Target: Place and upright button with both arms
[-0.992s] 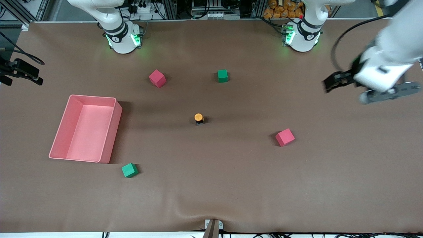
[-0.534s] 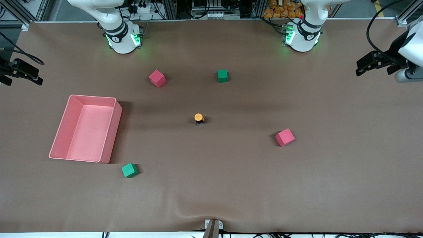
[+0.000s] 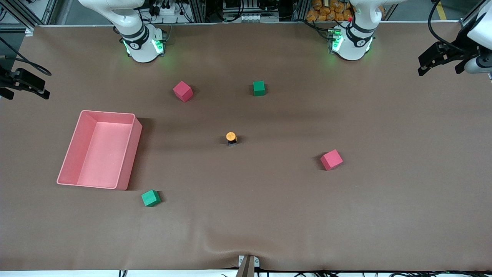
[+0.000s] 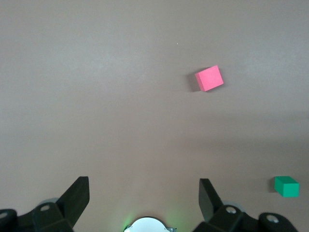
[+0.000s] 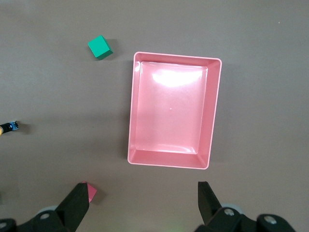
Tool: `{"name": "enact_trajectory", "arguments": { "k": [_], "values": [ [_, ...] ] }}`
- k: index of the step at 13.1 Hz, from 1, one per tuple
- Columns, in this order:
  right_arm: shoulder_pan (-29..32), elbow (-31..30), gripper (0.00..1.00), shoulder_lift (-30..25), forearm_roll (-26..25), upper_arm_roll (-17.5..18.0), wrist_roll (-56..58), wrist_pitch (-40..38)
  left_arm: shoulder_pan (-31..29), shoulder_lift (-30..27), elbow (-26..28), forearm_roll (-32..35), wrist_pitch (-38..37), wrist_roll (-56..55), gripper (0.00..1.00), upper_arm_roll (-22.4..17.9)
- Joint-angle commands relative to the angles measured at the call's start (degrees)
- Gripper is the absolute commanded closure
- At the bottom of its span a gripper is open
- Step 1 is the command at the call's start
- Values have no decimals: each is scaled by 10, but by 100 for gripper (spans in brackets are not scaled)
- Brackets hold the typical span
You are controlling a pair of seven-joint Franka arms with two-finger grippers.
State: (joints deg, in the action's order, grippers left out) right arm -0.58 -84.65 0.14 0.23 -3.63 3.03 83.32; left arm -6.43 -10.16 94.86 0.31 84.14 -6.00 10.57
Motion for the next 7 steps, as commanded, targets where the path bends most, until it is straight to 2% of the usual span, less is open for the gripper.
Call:
{"name": "enact_trajectory", "arguments": {
  "k": [1, 5, 7],
  "values": [
    [12, 5, 0, -1, 10, 6, 5, -6, -8, 1, -5, -12, -7, 14, 0, 2],
    [11, 5, 0, -1, 10, 6, 5, -6, -3, 48, -71, -12, -38, 12, 0, 6],
    [13, 5, 0, -1, 11, 6, 5, -5, -3, 57, -82, -12, -48, 11, 0, 5]
  ]
}}
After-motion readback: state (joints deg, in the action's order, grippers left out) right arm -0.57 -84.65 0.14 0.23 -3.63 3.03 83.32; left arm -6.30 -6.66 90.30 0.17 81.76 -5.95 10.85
